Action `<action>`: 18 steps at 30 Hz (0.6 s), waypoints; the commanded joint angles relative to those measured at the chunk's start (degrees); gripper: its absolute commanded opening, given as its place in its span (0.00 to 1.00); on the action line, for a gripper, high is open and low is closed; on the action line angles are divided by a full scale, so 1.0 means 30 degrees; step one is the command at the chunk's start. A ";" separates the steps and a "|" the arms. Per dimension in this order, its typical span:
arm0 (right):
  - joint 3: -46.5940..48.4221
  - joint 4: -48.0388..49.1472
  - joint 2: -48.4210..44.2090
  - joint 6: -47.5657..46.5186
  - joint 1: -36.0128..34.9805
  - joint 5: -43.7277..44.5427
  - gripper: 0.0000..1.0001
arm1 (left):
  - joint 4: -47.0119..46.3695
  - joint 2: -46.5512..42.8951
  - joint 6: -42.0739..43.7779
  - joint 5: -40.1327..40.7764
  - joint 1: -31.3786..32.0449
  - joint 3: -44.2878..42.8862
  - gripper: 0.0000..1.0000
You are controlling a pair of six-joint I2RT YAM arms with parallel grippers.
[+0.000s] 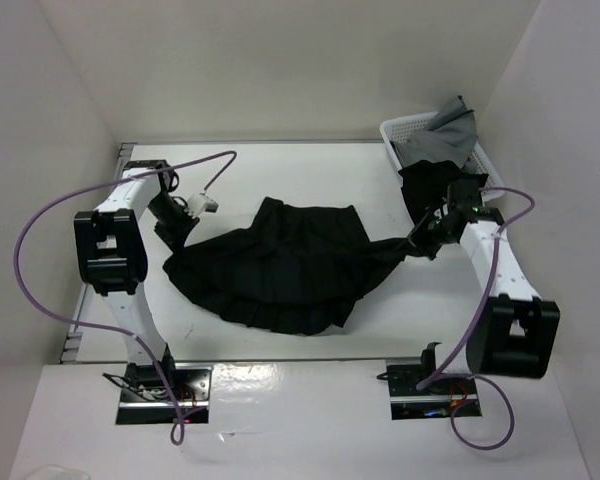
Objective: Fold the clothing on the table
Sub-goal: Fold the skirt
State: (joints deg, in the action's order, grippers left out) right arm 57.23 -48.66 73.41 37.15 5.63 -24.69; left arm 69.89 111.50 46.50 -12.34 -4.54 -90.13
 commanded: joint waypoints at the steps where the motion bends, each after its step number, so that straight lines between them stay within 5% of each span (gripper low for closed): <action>1: 0.1780 0.1893 0.2034 -0.1923 0.0321 -0.1206 0.00 | -0.0265 0.0391 -0.0002 -0.0868 -0.0129 0.0068 0.01; 8: 0.0493 0.3858 0.3129 -0.1193 0.0788 -0.1207 0.00 | -0.3134 -0.0049 0.0174 0.0272 0.0281 0.3116 0.23; 11: 0.0288 0.4093 0.3129 -0.1015 0.0790 -0.1204 0.00 | -0.4305 -0.0689 -0.0002 0.0509 -0.0595 0.3614 0.56; 17: -0.0298 0.4093 0.2545 -0.1015 0.0411 -0.1029 0.00 | -1.0881 -0.8795 -0.0002 0.1353 -0.0132 0.6453 0.80; 18: -0.0472 0.4093 0.2543 -0.1015 0.0206 -0.1029 0.00 | -1.1570 -1.0432 -0.0002 0.2490 0.0161 0.6690 0.92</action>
State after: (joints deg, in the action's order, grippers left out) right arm 56.58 -38.59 83.18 33.95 7.27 -27.62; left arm 47.05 92.60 46.33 -8.36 -6.85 -71.53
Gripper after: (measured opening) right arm 0.004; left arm 0.870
